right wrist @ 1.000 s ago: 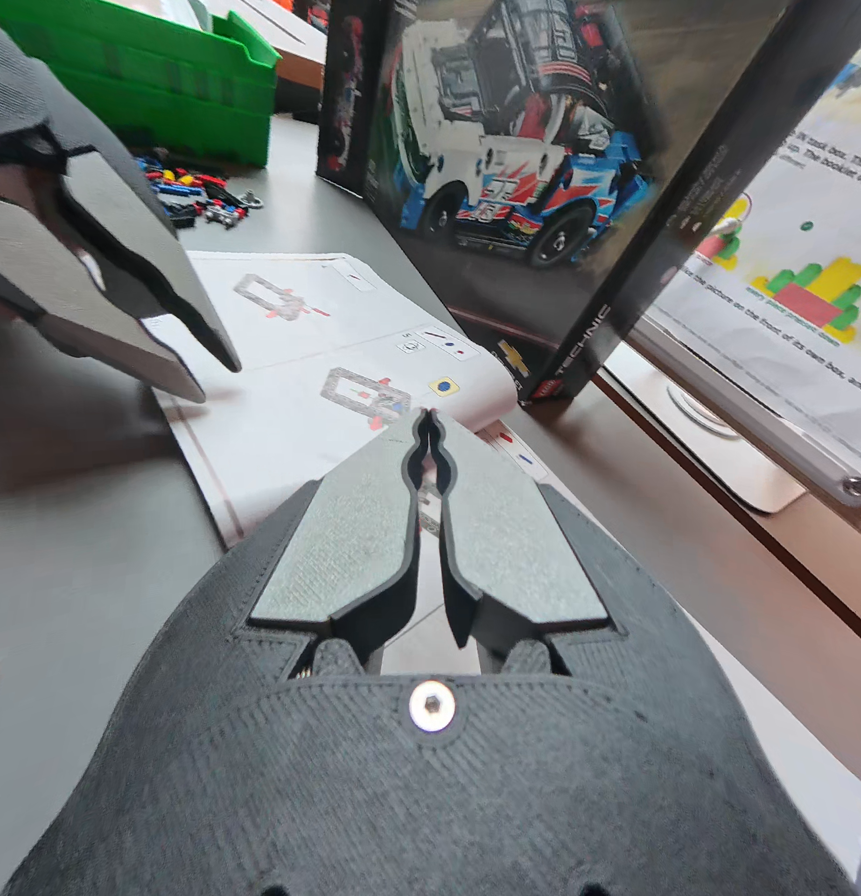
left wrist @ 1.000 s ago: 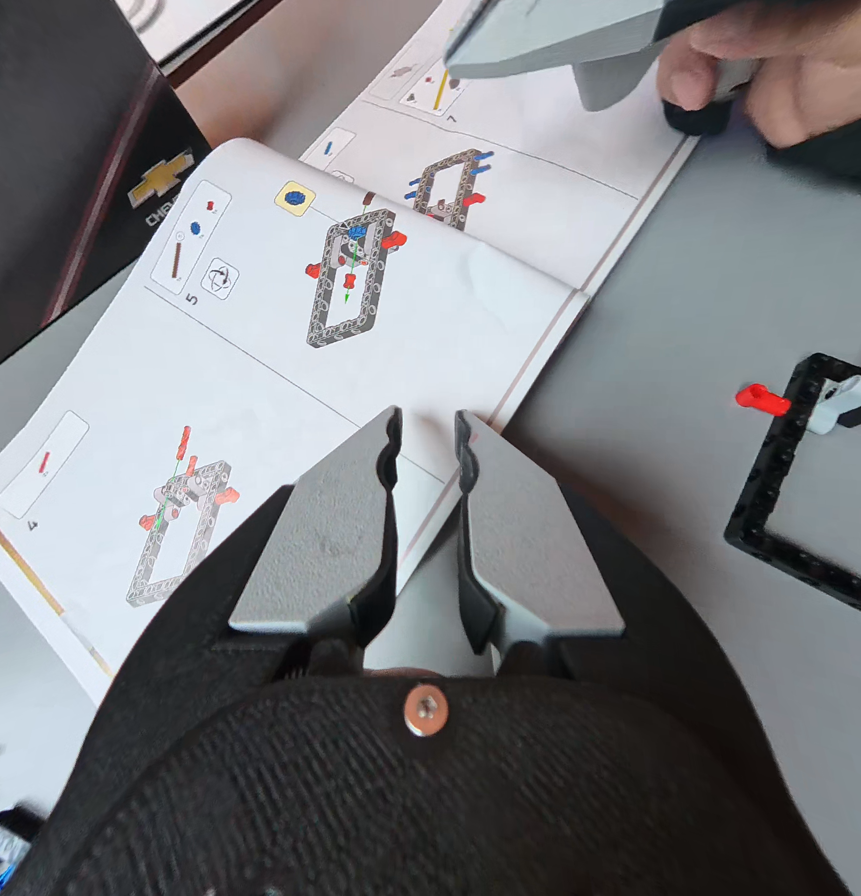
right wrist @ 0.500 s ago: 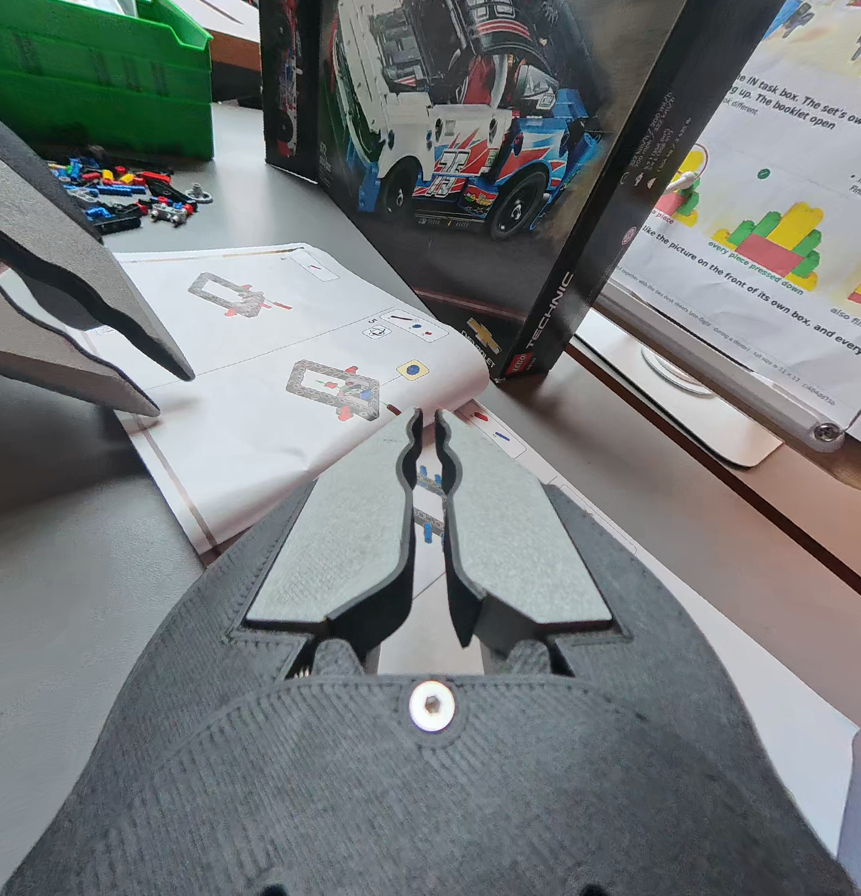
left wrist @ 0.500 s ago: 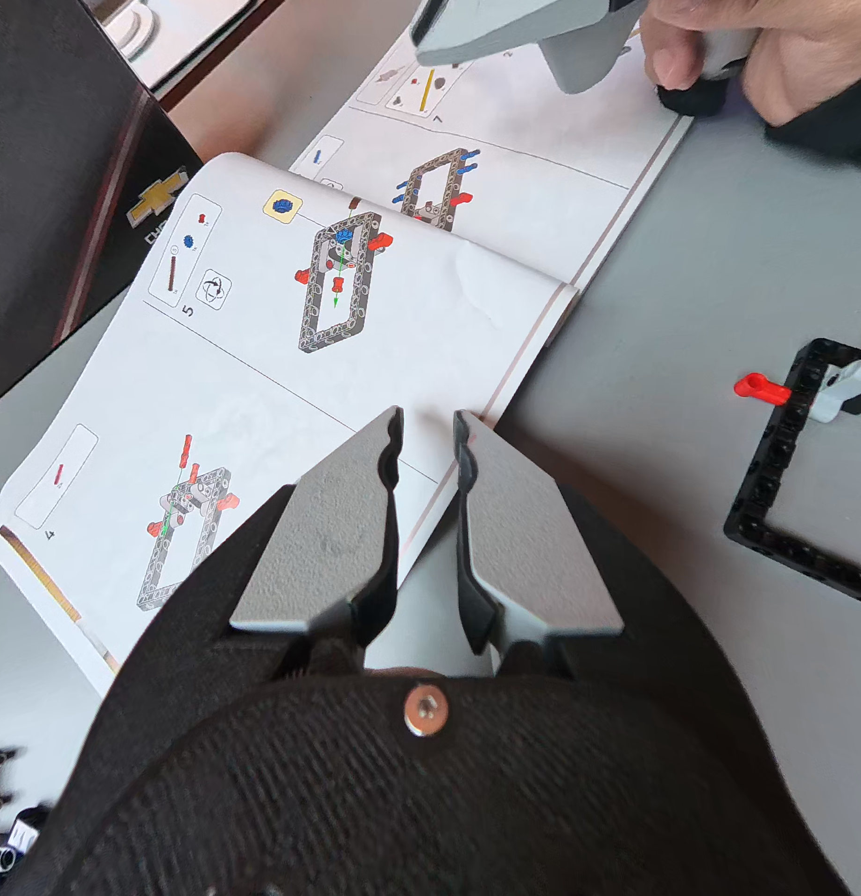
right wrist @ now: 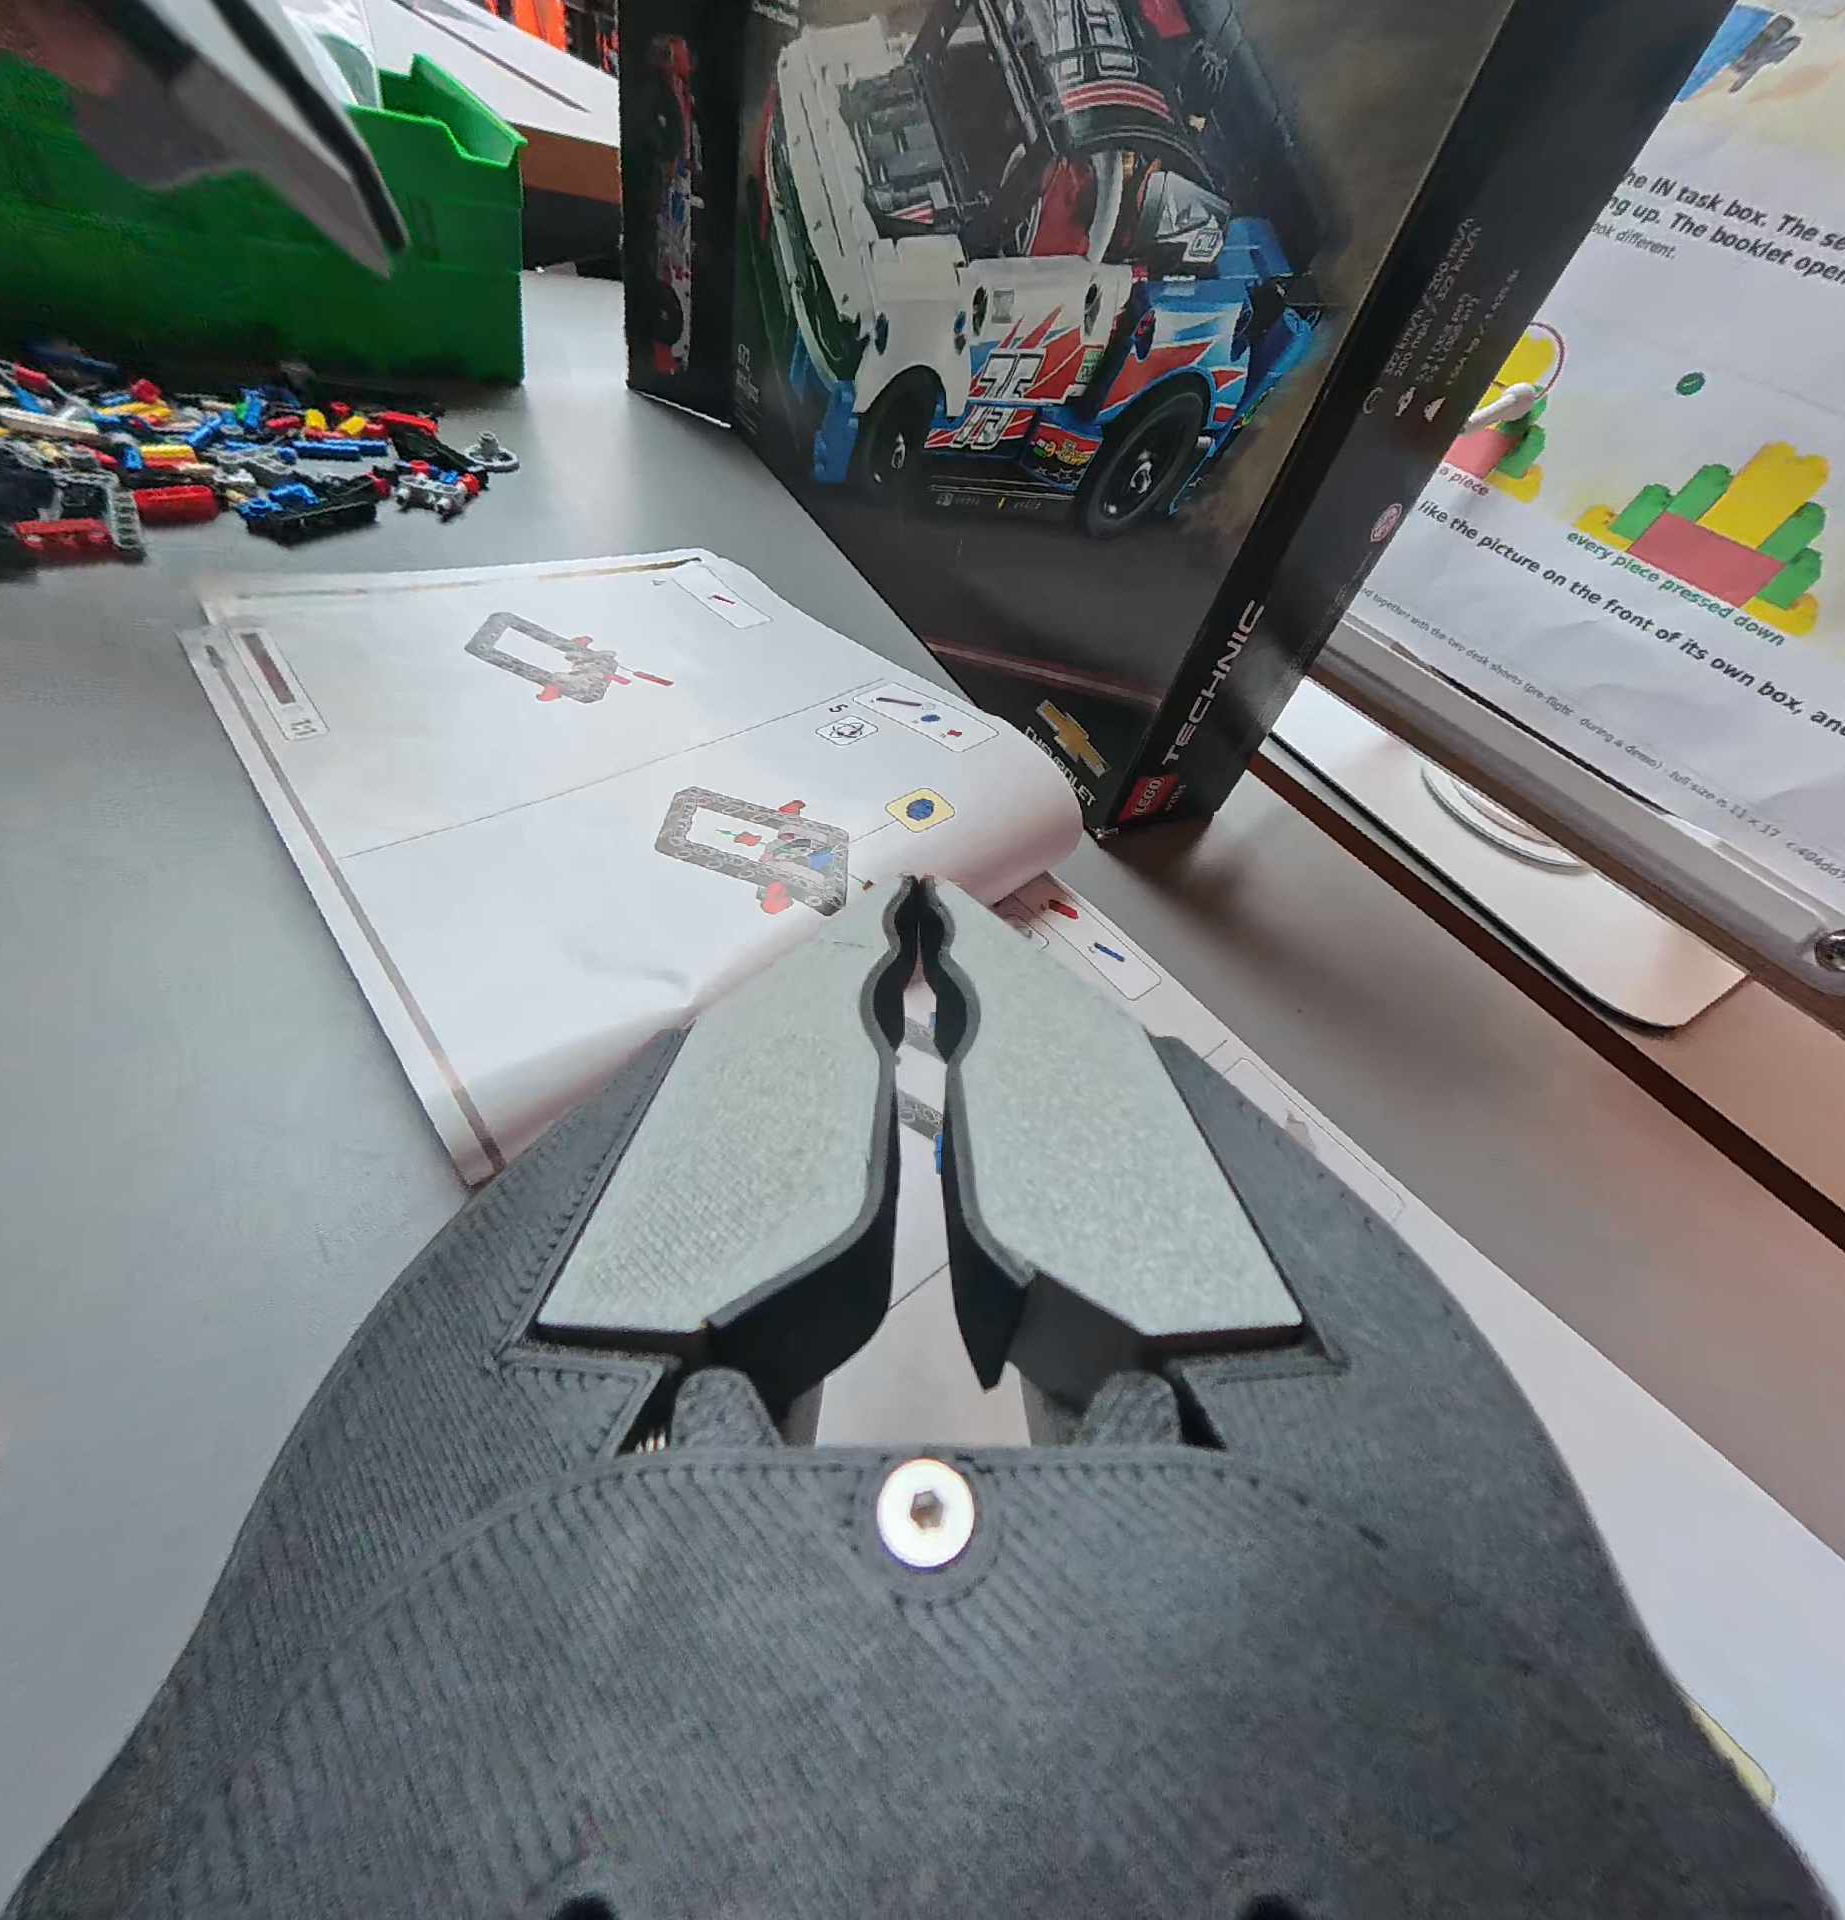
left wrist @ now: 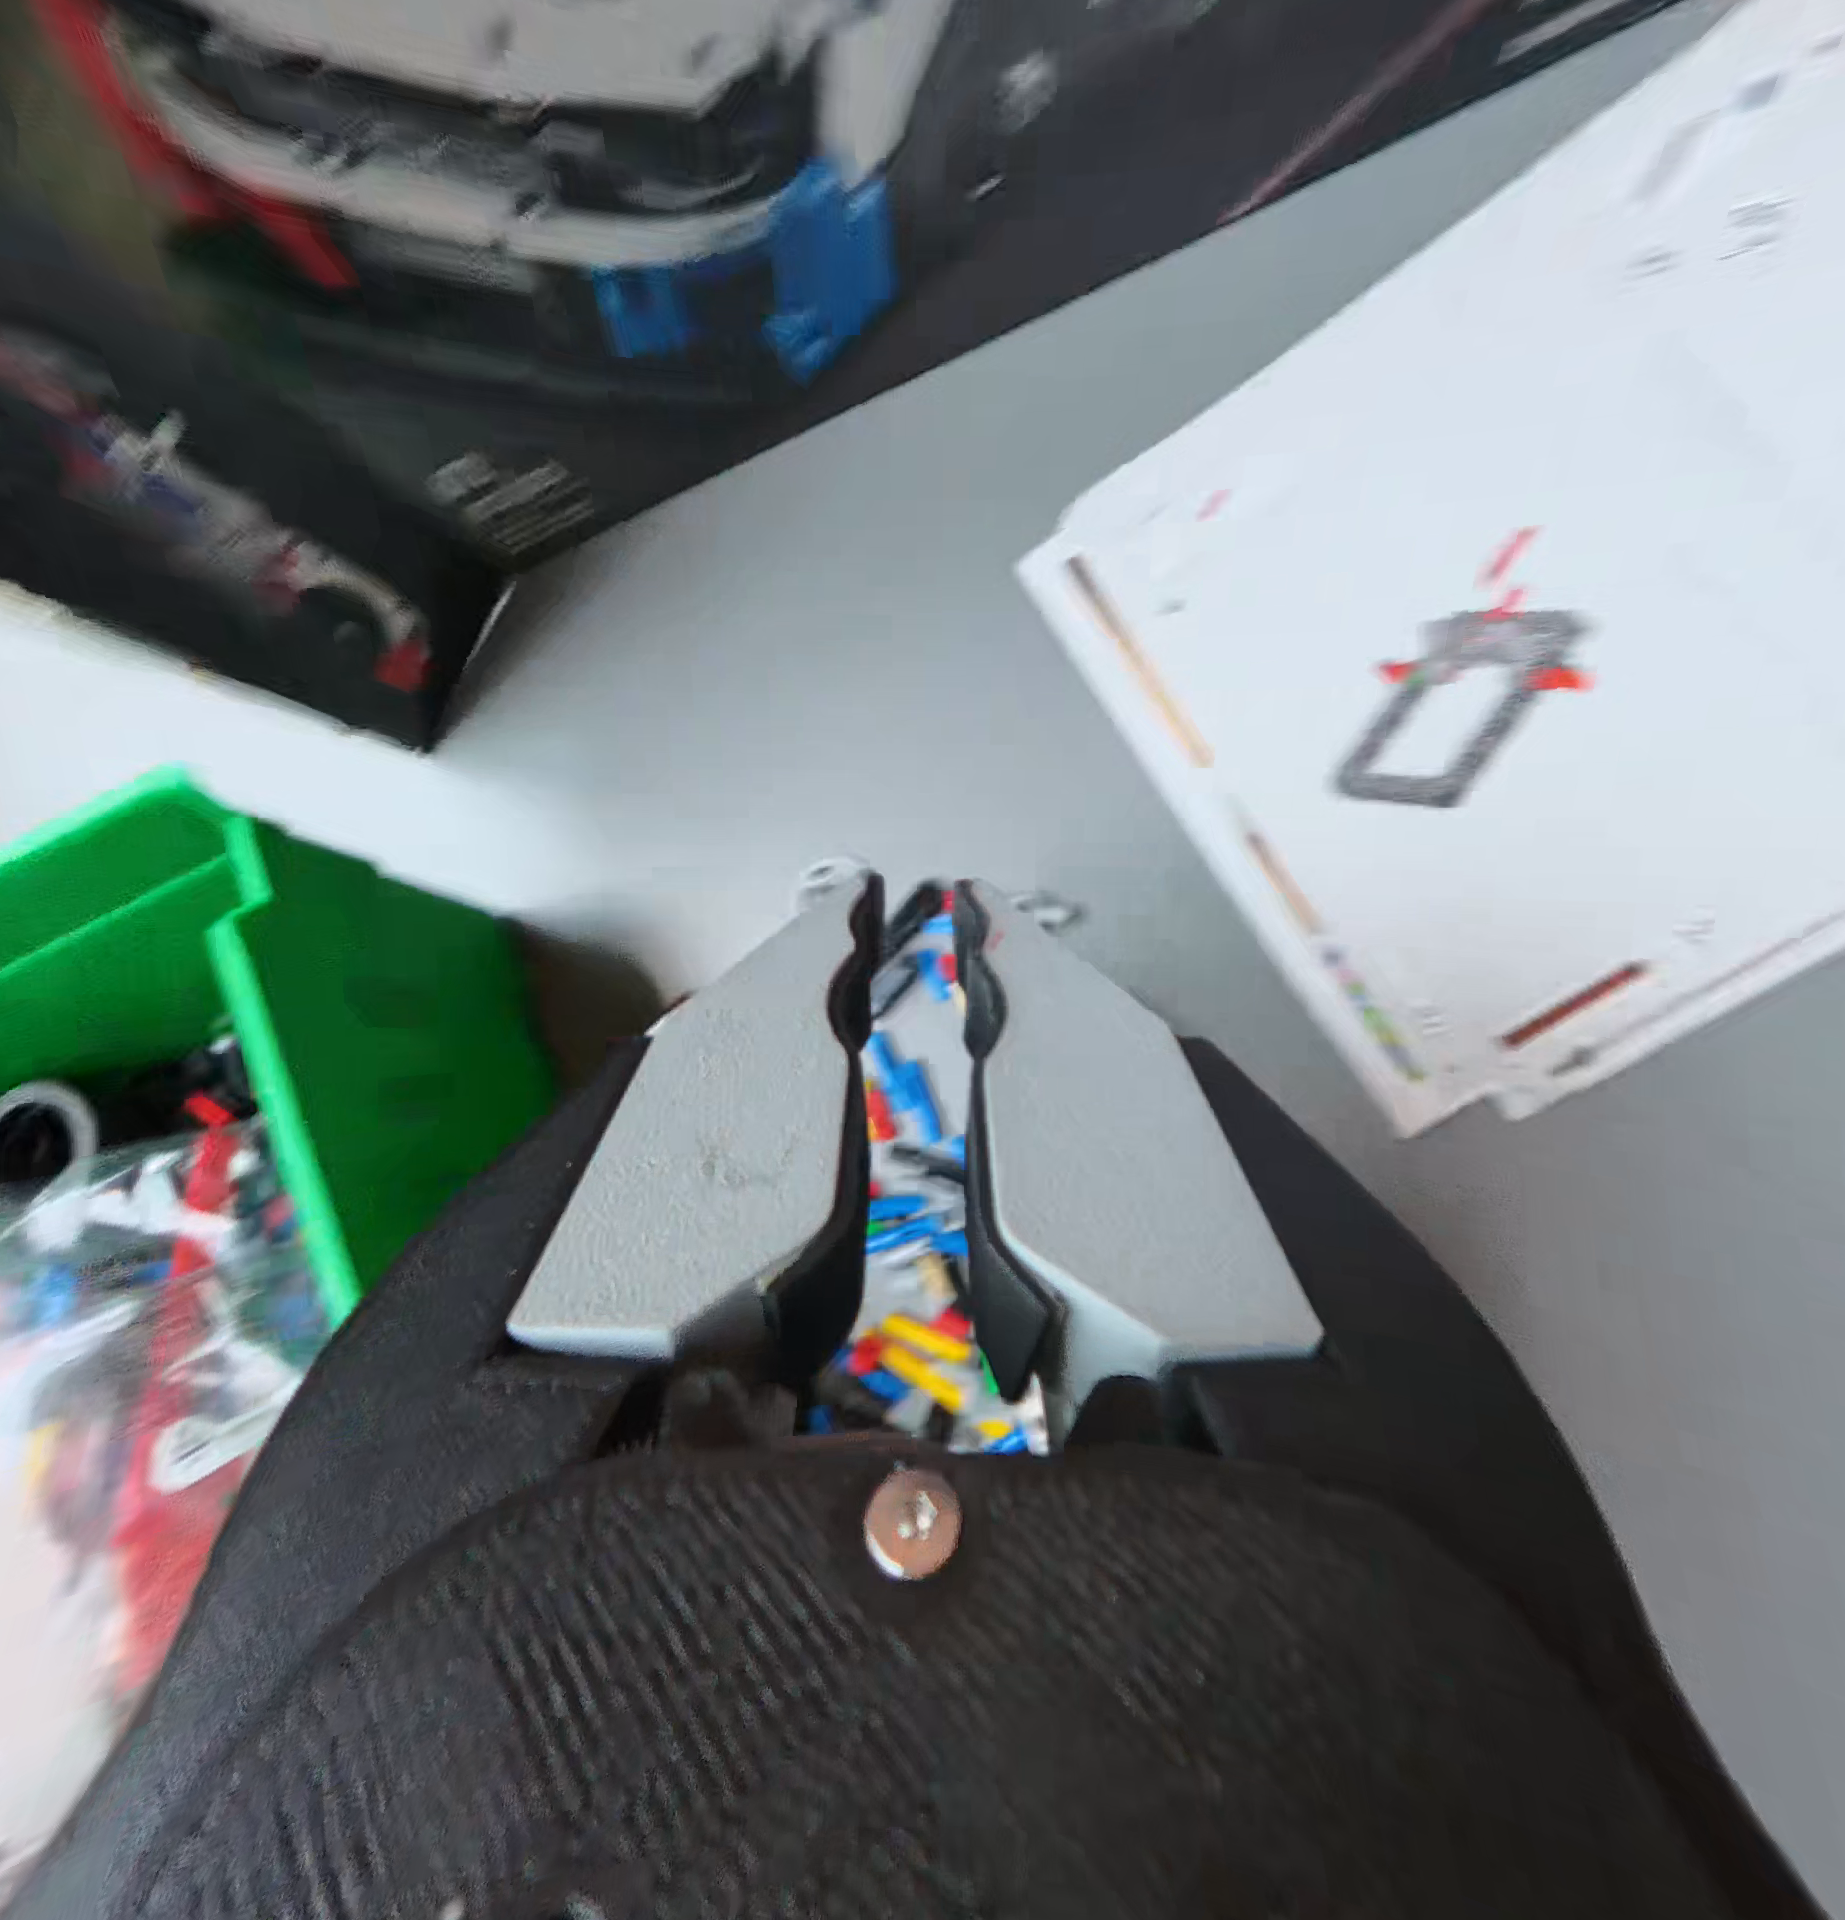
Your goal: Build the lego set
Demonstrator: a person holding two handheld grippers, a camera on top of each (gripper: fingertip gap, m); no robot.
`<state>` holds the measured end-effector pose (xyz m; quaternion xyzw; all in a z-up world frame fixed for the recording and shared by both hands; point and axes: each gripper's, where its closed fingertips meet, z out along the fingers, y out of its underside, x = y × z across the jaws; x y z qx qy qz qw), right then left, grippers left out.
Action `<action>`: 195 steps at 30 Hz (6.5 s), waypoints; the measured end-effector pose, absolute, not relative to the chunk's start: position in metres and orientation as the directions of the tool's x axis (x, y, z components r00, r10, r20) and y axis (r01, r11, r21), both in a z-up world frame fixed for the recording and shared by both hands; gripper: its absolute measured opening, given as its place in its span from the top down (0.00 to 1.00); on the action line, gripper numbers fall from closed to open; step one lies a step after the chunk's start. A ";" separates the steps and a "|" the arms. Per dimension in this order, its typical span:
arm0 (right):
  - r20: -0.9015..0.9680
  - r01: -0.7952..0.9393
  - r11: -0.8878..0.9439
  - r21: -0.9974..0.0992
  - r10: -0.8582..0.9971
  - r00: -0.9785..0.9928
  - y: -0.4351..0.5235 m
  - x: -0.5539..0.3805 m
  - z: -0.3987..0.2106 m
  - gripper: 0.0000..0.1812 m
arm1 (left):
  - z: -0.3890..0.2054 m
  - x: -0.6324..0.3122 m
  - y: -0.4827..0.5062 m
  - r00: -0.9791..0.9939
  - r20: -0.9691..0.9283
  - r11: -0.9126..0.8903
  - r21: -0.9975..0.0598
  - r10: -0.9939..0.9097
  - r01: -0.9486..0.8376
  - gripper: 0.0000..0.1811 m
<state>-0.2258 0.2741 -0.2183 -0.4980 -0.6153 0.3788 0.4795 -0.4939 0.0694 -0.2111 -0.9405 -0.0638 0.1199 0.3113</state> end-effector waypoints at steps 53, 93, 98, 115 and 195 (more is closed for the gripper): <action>0.157 0.253 0.189 -0.949 0.978 -0.139 0.246 -0.226 -0.221 1.00 | -0.181 -0.447 0.096 0.995 -0.021 -0.791 -0.609 0.096 0.063 0.99; 0.216 0.299 0.264 -0.917 0.959 -0.183 0.240 -0.226 -0.231 1.00 | -0.234 -0.225 0.181 0.888 -0.079 -0.413 -0.864 -0.453 -0.288 0.86; 0.239 0.335 0.298 -0.894 0.949 -0.207 0.236 -0.230 -0.240 1.00 | -0.240 -0.234 0.177 0.890 -0.207 -0.401 -0.835 -0.407 -0.377 0.88; 0.274 0.337 0.339 -0.878 0.935 -0.227 0.232 -0.230 -0.243 1.00 | -0.246 -0.218 0.164 0.827 -0.261 -0.363 -0.803 -0.497 -0.472 0.93; 0.230 0.328 0.297 -0.897 0.946 -0.227 0.233 -0.229 -0.240 1.00 | -0.271 -0.212 0.165 0.816 -0.360 -0.416 -0.725 -0.452 -0.549 1.00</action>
